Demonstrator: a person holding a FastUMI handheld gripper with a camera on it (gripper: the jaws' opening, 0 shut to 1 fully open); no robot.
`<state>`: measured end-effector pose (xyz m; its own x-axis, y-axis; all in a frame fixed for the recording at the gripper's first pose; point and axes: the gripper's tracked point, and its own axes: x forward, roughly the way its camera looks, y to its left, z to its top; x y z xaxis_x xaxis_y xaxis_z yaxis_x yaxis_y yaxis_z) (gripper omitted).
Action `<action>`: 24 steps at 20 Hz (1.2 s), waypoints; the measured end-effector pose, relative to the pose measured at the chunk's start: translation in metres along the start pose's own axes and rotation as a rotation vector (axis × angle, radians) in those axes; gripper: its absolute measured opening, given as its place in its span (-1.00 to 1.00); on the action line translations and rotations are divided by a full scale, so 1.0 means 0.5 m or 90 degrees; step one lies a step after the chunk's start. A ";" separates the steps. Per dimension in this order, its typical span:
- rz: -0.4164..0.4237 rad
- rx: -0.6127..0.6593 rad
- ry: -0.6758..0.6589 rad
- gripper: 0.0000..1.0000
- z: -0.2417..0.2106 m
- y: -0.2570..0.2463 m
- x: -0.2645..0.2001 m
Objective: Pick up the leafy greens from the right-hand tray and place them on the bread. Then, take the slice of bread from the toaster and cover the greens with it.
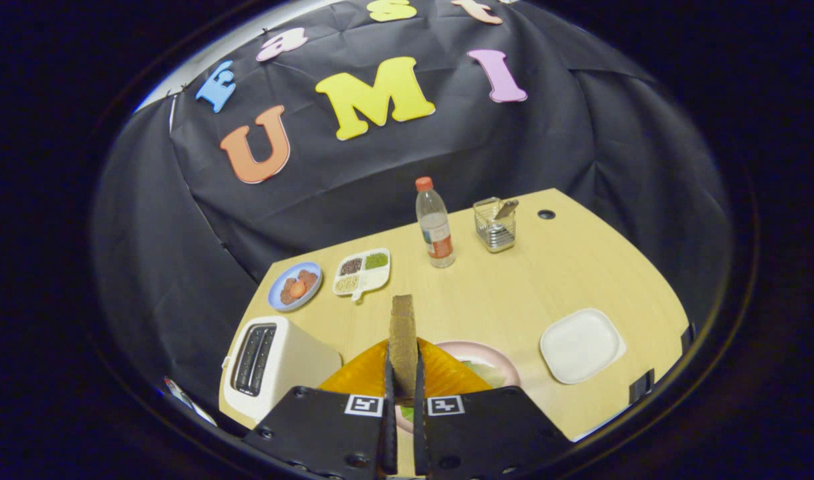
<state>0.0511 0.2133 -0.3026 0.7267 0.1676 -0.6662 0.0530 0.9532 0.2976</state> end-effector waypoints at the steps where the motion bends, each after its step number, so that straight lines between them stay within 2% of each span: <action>1: 0.003 0.002 0.012 -0.81 -0.023 -0.004 0.014; 8: 0.076 0.070 0.072 -0.81 -0.117 0.018 0.050; 12: 0.063 0.072 0.078 -0.81 -0.143 -0.037 0.065; 17: 0.046 0.038 0.069 -0.49 -0.153 -0.091 0.081; 20: 0.023 0.040 0.057 -0.08 -0.141 -0.134 0.084; 22: 0.007 0.039 0.051 0.10 -0.129 -0.160 0.082; 24: -0.005 0.005 0.019 0.53 -0.088 -0.187 0.063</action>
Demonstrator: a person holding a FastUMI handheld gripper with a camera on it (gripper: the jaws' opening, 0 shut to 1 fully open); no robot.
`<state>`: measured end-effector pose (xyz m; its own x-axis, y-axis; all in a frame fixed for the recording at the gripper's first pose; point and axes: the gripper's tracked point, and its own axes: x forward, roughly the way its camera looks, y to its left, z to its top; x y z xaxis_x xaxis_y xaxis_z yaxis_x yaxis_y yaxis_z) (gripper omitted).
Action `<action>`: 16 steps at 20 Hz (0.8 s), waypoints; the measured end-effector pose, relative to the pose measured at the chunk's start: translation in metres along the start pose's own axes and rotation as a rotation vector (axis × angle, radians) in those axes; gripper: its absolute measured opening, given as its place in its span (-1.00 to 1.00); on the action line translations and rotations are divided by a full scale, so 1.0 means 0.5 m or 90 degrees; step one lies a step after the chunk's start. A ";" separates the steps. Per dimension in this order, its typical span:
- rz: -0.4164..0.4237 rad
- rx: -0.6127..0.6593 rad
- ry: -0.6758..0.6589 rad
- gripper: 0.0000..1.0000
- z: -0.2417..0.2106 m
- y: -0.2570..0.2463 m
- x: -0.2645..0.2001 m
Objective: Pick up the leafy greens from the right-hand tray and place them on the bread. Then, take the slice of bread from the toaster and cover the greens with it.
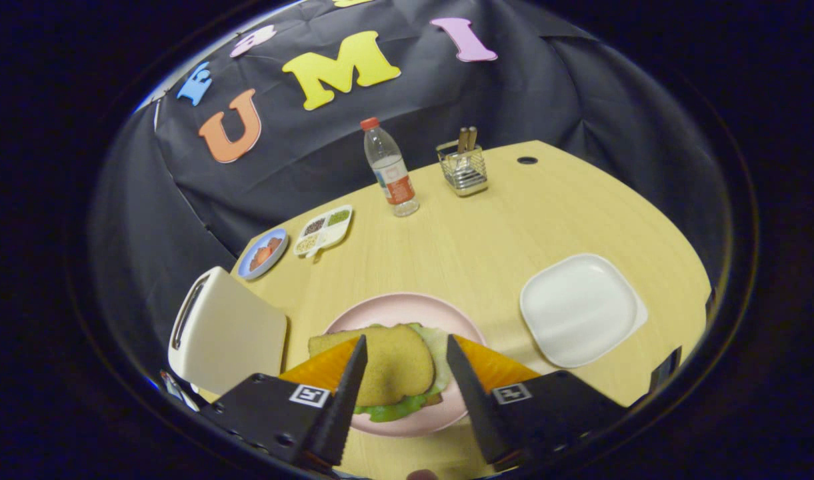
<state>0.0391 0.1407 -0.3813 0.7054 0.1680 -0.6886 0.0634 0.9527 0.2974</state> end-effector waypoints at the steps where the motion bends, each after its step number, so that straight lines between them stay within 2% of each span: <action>1: -0.003 -0.031 -0.026 0.74 0.030 -0.012 -0.019; 3: -0.015 -0.086 -0.083 0.90 0.103 -0.036 -0.073; 9: -0.044 -0.186 -0.295 0.91 0.309 -0.045 -0.303; 12: -0.056 -0.165 -0.351 0.92 0.348 -0.049 -0.392; 16: -0.057 -0.146 -0.374 0.92 0.364 -0.055 -0.442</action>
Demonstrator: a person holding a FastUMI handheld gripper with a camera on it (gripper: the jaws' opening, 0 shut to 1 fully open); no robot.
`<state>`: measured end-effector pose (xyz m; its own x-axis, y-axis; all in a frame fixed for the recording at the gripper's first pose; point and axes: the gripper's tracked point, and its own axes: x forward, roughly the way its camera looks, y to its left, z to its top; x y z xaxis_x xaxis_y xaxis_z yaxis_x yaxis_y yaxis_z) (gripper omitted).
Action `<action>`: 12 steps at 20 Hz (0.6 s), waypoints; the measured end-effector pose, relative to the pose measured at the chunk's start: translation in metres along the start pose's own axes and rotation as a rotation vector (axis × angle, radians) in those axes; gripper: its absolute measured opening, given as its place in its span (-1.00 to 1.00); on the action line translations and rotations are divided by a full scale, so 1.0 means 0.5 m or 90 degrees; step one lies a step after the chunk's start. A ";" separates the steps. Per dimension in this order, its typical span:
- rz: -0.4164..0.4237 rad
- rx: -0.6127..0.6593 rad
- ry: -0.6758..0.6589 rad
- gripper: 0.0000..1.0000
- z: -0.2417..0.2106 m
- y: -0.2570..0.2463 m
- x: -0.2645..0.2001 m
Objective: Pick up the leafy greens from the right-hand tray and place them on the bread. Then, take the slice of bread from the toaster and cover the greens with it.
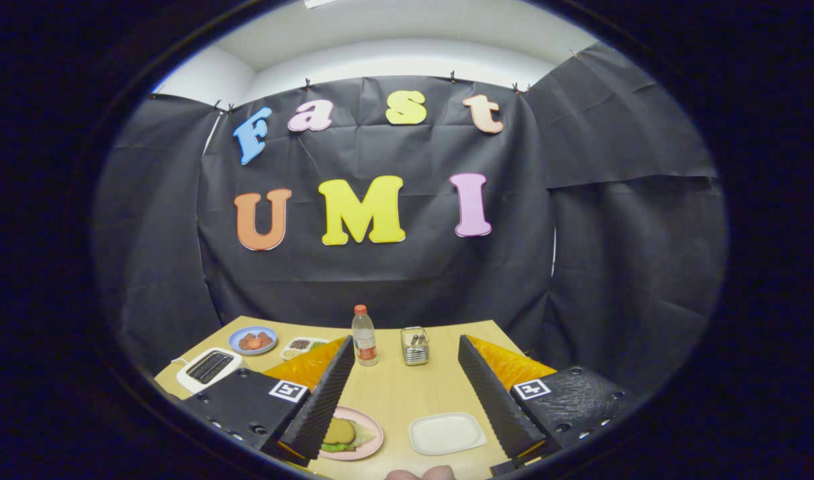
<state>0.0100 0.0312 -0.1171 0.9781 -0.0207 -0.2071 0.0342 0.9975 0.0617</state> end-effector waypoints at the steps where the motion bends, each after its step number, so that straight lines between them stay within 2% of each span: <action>1: -0.001 0.003 -0.010 0.91 0.008 0.000 -0.008; 12: 0.027 -0.039 -0.033 0.91 -0.001 0.030 -0.040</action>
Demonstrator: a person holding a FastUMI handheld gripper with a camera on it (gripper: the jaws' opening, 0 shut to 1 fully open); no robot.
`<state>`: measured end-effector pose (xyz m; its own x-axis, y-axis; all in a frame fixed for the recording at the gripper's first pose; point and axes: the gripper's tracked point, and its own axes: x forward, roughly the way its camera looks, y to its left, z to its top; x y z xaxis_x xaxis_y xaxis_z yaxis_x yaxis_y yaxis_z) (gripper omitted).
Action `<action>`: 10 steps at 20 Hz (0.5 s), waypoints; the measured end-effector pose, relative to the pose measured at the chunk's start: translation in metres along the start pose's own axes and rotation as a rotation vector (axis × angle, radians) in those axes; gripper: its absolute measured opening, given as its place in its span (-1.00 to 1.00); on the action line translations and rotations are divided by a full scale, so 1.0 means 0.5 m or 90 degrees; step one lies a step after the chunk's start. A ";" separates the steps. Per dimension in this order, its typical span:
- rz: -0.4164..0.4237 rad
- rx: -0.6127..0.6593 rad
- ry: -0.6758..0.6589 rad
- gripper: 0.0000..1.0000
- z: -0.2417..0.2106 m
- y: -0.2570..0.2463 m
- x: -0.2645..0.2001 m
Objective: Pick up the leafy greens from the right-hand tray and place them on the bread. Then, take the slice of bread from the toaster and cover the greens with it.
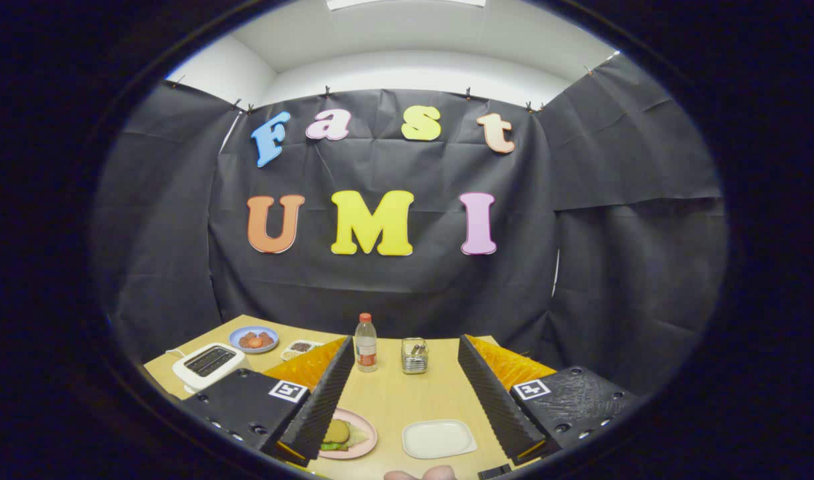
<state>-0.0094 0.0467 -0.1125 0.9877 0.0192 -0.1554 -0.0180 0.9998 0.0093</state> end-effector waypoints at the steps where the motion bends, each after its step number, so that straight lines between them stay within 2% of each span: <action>1: 0.000 0.000 -0.001 0.91 0.002 -0.001 -0.004; 10: -0.010 -0.023 -0.012 0.91 0.008 -0.009 -0.011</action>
<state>-0.0142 0.0421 -0.1075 0.9906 0.0033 -0.1370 -0.0073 0.9996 -0.0285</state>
